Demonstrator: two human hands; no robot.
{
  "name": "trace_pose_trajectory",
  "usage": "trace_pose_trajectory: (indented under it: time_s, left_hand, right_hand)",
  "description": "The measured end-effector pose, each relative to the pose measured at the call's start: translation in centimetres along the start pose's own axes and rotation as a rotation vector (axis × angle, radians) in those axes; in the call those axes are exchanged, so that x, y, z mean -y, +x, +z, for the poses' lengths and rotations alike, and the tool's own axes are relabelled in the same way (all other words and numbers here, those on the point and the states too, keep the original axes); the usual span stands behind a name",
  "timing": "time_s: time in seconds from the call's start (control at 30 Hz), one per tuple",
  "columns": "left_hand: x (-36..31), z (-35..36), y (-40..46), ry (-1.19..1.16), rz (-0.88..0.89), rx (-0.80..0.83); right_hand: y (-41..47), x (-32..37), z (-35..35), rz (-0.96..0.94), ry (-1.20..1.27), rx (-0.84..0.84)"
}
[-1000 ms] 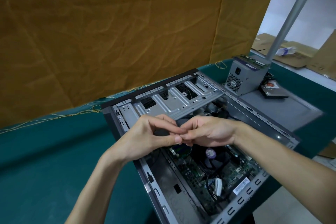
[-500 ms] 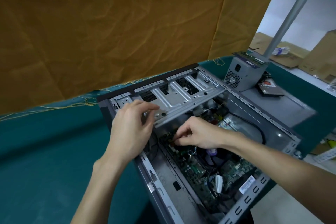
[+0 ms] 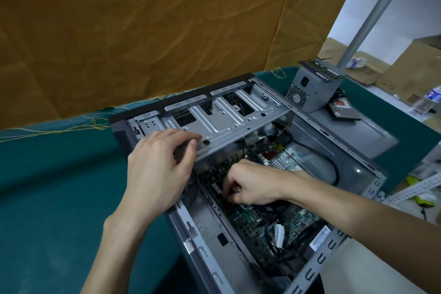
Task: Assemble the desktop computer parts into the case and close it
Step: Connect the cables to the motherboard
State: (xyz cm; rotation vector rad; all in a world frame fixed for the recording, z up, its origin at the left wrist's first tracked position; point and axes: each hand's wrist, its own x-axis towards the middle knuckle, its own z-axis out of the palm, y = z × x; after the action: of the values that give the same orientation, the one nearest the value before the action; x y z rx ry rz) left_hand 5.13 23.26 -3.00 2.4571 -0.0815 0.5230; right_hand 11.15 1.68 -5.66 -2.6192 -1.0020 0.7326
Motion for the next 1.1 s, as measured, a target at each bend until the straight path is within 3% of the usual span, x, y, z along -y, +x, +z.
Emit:
trace_pose_trajectory:
  time_s: [0.67,0.9,1.1]
  left_hand:
    - [-0.2,0.0,-0.1,0.02,-0.014,0.023]
    - [-0.3,0.0,0.0,0.017,-0.015,0.021]
    - [-0.4,-0.1,0.0,0.026,-0.018,0.022]
  right_hand:
    - [-0.3,0.6,0.4,-0.05,-0.146,0.022]
    - [0.0,1.1,0.7,-0.075,-0.302,0.031]
    - [-0.4,1.0,0.4,-0.066,-0.276,0.047]
